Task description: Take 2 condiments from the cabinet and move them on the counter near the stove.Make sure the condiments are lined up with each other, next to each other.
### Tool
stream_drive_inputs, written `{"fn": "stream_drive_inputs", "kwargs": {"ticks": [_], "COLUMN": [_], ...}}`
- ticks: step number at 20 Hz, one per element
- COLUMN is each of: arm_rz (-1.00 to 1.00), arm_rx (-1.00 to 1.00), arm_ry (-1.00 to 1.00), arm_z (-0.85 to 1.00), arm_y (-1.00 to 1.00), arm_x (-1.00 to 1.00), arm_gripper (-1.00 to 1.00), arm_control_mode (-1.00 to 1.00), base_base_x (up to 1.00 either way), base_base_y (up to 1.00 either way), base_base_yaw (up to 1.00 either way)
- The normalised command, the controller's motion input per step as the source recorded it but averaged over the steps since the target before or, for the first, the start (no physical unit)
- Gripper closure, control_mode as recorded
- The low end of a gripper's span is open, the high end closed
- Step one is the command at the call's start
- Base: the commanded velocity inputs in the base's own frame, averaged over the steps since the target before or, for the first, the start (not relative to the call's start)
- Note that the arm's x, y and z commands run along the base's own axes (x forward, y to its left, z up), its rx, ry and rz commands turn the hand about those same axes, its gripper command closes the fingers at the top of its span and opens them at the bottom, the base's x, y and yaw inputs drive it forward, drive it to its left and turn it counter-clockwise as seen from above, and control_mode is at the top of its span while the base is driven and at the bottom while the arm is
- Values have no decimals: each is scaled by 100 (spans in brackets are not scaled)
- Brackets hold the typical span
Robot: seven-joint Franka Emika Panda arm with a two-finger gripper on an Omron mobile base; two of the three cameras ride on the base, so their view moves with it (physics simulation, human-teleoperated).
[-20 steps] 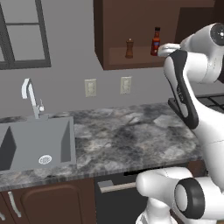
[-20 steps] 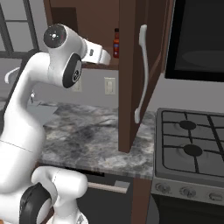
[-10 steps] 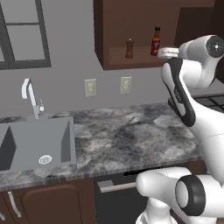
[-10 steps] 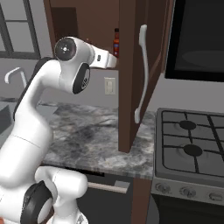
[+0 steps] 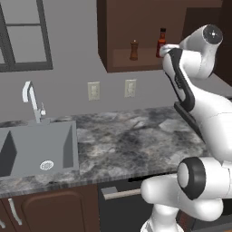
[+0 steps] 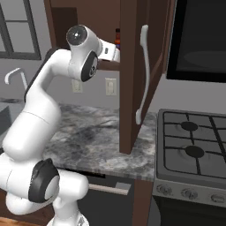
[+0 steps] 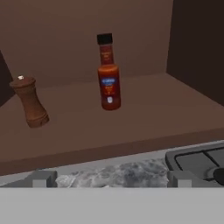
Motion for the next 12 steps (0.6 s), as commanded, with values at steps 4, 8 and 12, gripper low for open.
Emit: {"fn": "stream_drive_inputs", "kwargs": {"ticks": [4,8,12], "arm_rz": [0,0,0], "arm_rx": [0,0,0], "arm_ry": [0,0,0], "arm_z": [0,0,-8], "arm_y": [-10,-5,-1], "arm_x": [49,47,45], "arm_gripper": [-100,-100,-100], "arm_control_mode": [-100,-100,-100], "base_base_x": [0,0,0], "base_base_y": [0,0,0], "base_base_yaw": [0,0,0]}}
